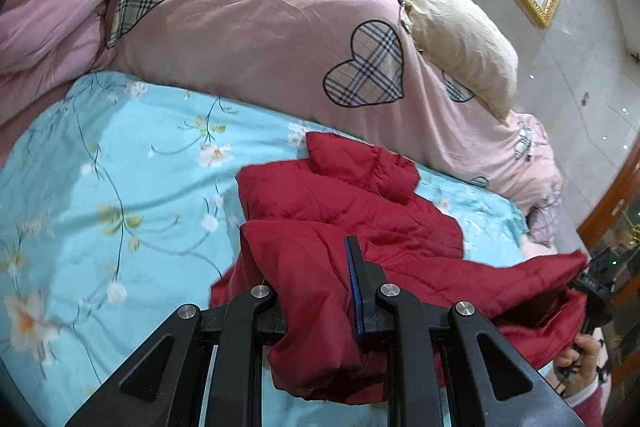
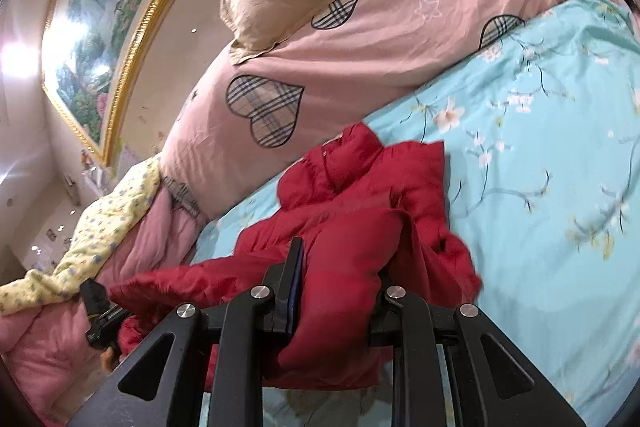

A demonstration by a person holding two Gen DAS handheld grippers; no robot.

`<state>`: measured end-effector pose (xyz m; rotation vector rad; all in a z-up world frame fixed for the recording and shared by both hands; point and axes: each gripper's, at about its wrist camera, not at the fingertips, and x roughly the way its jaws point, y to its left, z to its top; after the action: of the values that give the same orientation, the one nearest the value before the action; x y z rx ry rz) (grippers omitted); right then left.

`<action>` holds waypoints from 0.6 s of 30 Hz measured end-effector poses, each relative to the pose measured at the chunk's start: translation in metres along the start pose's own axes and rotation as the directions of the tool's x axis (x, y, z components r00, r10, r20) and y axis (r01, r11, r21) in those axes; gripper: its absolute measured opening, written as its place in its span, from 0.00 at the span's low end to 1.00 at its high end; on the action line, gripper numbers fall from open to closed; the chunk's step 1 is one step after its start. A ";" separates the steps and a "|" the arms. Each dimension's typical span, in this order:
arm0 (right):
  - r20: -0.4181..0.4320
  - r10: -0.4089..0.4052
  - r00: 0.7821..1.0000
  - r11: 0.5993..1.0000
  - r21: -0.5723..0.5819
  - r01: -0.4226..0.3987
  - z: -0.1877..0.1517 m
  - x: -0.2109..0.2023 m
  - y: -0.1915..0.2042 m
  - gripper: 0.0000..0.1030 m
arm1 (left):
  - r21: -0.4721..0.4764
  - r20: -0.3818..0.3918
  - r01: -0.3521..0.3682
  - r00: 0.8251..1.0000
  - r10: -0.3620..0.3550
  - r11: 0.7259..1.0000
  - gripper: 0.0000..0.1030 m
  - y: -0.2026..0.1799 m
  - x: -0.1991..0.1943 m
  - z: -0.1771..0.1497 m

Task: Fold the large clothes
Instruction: 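Fold the hem over toward the collar with the right gripper while the left gripper grasps the hem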

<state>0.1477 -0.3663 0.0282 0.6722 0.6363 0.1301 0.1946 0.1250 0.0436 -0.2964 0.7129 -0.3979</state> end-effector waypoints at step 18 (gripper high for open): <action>0.016 -0.185 0.983 0.981 0.066 0.183 0.076 0.120 -0.024 0.22 | -0.100 -0.086 -0.164 0.984 0.156 0.981 0.19 0.007 0.166 0.083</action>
<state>0.2866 -0.3888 -0.0017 0.6722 0.6807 -0.0697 0.3668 0.0669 0.0055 -0.3232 0.8300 -0.2190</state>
